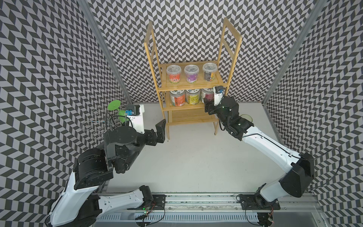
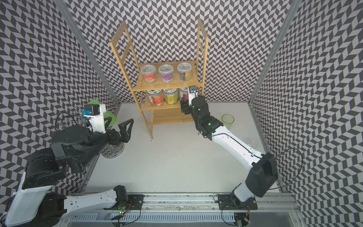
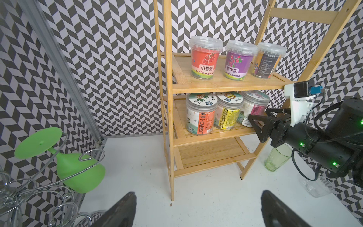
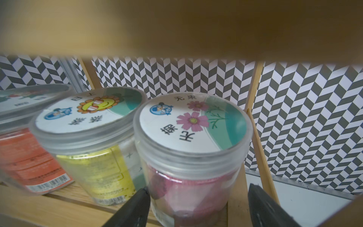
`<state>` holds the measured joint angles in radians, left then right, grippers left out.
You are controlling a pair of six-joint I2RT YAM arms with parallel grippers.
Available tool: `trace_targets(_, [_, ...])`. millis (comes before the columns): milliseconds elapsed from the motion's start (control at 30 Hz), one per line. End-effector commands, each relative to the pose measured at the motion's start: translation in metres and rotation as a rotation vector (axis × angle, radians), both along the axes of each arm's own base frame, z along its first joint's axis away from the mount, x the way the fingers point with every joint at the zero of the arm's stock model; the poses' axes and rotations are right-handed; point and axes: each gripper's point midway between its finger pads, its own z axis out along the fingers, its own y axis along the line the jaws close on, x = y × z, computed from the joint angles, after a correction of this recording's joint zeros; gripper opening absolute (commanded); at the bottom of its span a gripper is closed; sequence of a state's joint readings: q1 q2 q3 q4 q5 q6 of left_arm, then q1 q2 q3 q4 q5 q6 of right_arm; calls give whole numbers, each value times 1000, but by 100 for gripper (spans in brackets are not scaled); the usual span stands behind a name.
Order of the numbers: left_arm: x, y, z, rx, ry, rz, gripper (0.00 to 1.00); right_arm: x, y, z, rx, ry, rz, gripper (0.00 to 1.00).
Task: Place the seed container on the shelf
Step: Place the seed jar on the shelf.
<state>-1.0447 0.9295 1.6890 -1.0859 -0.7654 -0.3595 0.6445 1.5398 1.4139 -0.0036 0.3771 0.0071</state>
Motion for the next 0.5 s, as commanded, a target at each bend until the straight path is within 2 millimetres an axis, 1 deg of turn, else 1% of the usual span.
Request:
trace_targets(0, [0, 2, 3, -1, -10, 8, 100, 10, -13, 24, 39, -63, -67, 81])
trace_targets(167, [1, 2, 4, 2, -11, 8, 100, 9, -15, 25, 35, -64, -73, 82])
trace_targets(467, [1, 0, 2, -2, -5, 4, 99, 1, -18, 24, 33, -52, -60, 85])
